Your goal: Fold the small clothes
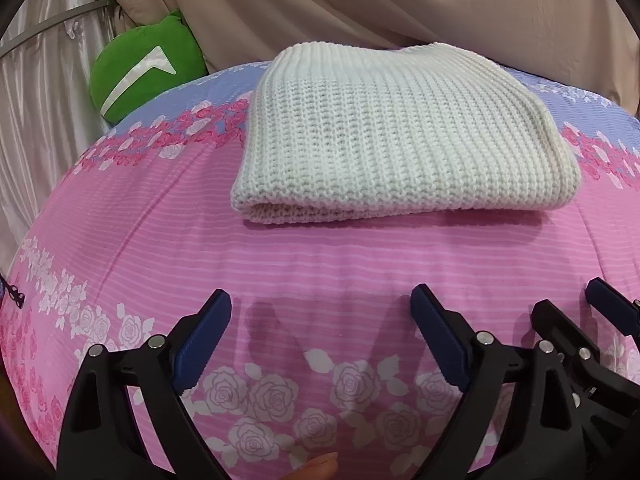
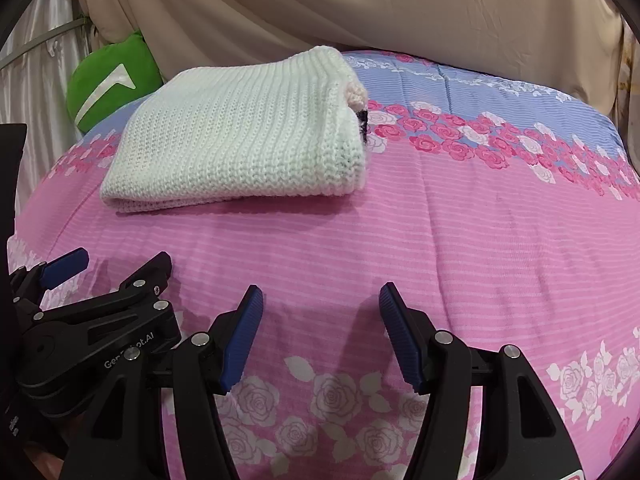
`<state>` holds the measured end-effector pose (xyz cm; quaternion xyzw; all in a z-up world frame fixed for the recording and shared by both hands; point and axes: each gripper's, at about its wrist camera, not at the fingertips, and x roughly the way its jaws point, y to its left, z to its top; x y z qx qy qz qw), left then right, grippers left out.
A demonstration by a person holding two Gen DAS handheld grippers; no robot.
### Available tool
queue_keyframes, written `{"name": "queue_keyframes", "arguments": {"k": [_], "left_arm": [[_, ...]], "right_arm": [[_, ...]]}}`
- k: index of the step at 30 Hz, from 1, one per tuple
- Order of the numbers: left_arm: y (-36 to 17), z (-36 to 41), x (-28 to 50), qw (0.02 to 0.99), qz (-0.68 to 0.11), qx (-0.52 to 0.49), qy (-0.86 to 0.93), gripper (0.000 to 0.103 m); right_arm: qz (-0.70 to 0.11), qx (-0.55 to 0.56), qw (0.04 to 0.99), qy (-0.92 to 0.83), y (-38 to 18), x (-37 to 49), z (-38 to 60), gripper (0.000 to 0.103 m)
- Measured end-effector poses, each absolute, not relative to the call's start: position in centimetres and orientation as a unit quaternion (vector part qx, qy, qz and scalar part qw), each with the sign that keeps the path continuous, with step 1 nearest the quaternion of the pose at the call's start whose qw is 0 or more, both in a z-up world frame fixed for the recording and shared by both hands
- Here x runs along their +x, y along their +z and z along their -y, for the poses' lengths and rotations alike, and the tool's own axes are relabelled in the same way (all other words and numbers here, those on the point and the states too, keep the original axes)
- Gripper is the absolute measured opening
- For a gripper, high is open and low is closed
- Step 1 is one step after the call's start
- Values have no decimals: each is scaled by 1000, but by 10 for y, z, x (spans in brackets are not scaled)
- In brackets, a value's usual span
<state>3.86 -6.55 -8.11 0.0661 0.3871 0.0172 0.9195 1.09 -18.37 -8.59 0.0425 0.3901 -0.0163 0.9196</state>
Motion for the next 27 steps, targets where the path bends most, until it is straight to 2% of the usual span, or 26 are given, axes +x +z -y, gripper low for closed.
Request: {"name": "queue_keyframes", "arguments": {"k": [27], "left_arm": [[-81, 64, 38, 920, -386, 67, 21, 88]], "right_arm": [[-391, 39, 919, -19, -87, 12, 185, 60]]}}
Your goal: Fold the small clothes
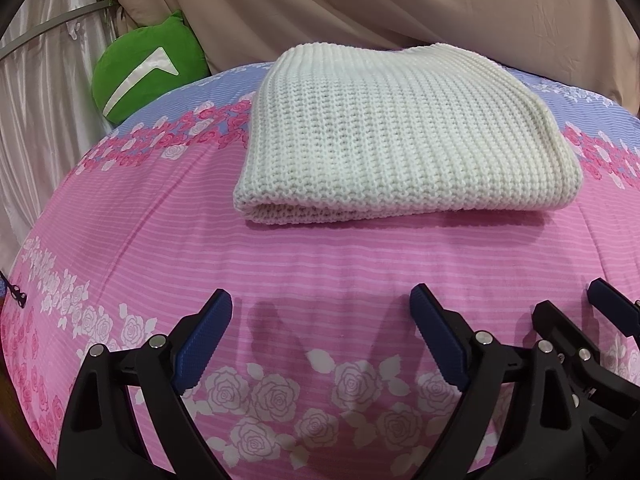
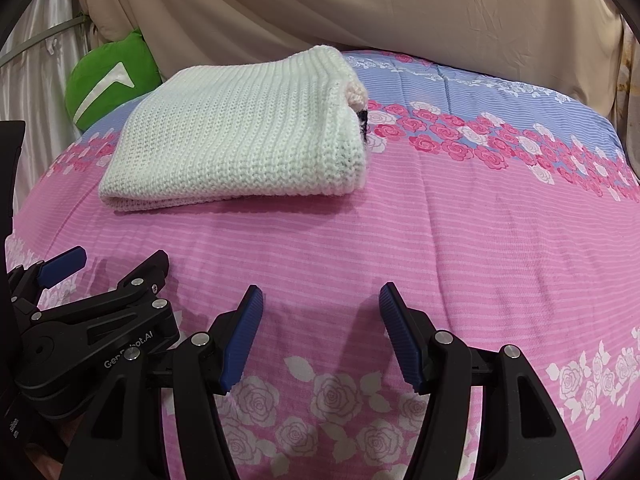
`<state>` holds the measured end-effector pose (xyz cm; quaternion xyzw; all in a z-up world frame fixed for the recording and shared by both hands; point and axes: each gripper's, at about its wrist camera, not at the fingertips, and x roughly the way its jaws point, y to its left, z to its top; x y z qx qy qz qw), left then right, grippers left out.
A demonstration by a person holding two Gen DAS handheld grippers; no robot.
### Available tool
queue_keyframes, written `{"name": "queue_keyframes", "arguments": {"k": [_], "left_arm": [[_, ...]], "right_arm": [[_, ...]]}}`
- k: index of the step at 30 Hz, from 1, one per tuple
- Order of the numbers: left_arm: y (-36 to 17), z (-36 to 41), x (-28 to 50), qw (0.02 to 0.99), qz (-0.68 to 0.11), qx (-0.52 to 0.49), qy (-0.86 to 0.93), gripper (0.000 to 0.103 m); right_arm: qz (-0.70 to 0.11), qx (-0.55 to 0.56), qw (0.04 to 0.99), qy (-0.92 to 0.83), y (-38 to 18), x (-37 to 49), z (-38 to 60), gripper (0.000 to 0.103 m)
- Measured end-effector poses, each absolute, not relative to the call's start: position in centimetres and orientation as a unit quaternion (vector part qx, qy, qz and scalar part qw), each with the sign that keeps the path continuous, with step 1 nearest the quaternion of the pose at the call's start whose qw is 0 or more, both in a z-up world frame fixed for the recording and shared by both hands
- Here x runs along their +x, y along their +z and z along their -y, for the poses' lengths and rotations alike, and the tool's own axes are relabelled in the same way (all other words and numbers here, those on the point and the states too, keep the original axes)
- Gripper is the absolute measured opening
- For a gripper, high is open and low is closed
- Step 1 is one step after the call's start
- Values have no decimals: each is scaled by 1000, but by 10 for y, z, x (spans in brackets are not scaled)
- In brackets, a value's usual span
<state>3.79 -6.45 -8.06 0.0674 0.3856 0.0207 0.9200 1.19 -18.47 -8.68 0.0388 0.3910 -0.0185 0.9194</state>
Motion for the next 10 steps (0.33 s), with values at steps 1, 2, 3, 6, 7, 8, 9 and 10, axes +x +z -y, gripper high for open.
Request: {"name": "queue_keyframes", "arguments": {"k": [1, 2, 3, 6, 7, 8, 9, 10], "left_arm": [[-80, 65, 38, 920, -385, 69, 23, 87], [-80, 65, 37, 920, -384, 70, 25, 86], [-80, 66, 37, 921, -383, 71, 27, 85], [-80, 67, 36, 921, -382, 74, 27, 83], [-80, 66, 36, 921, -382, 73, 27, 83], [-80, 67, 36, 921, -382, 73, 27, 83], [-80, 67, 36, 921, -382, 73, 27, 83], [-80, 66, 36, 921, -382, 73, 27, 83]], "right_arm": [[-392, 35, 919, -22, -87, 12, 184, 60], [-392, 32, 919, -24, -87, 12, 184, 60], [-393, 29, 919, -26, -87, 13, 184, 60], [-393, 28, 919, -28, -87, 12, 183, 60], [-393, 28, 919, -28, -87, 12, 183, 60], [-393, 28, 919, -28, -87, 12, 183, 60], [-393, 28, 919, -28, -87, 12, 184, 60], [-393, 28, 919, -28, -87, 12, 183, 60]]}}
